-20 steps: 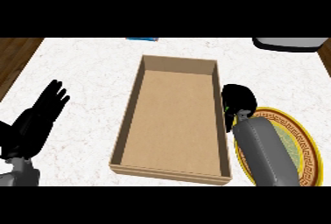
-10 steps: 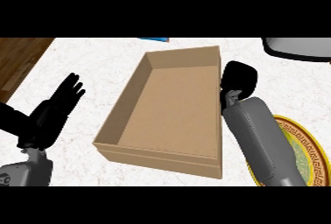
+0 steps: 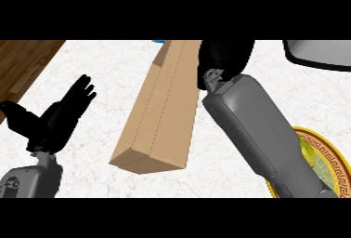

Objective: Pick the lemon from the plate and place it in the cardboard box

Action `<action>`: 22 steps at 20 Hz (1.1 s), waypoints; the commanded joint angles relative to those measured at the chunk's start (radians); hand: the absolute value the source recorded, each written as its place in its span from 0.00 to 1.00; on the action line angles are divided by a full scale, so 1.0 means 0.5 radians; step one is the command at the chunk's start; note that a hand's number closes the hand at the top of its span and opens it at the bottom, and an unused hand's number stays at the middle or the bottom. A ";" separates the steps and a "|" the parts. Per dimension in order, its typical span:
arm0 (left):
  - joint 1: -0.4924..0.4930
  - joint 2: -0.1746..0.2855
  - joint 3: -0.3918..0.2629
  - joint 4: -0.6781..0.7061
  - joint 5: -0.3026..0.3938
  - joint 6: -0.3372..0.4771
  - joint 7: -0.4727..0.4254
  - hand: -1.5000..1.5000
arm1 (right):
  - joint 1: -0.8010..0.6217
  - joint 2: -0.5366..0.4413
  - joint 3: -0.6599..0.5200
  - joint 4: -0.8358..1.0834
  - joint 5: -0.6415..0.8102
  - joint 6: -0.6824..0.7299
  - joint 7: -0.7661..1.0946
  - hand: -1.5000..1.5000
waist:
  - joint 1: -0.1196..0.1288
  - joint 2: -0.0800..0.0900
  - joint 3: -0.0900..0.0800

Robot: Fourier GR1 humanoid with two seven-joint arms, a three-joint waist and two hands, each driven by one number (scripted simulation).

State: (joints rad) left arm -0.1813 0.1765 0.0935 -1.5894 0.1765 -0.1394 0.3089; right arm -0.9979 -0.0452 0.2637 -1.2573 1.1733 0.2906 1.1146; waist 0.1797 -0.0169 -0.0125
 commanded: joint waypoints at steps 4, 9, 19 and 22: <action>-0.046 0.007 0.026 0.058 -0.003 0.018 0.004 0.50 | -0.403 0.087 0.101 0.212 0.240 -0.127 0.688 1.00 | -0.017 0.053 0.004; -0.019 0.007 0.037 0.056 -0.015 0.031 -0.018 0.50 | -0.531 0.088 0.013 0.403 0.382 -0.168 0.743 1.00 | -0.068 0.050 0.008; 0.062 0.013 0.087 -0.012 0.001 0.071 0.014 0.50 | -0.638 0.089 -0.101 0.625 0.356 -0.139 0.745 1.00 | -0.140 0.028 0.017; 0.047 0.011 0.117 0.040 0.006 0.071 -0.043 0.50 | -0.585 0.089 -0.032 0.662 0.366 -0.278 0.745 1.00 | -0.176 0.042 0.017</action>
State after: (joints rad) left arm -0.1697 0.1896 0.1434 -1.5818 0.1828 -0.1107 0.3119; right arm -1.2802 -0.0151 0.2254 -0.9562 1.3625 0.1753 1.2429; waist 0.1095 0.0021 -0.0045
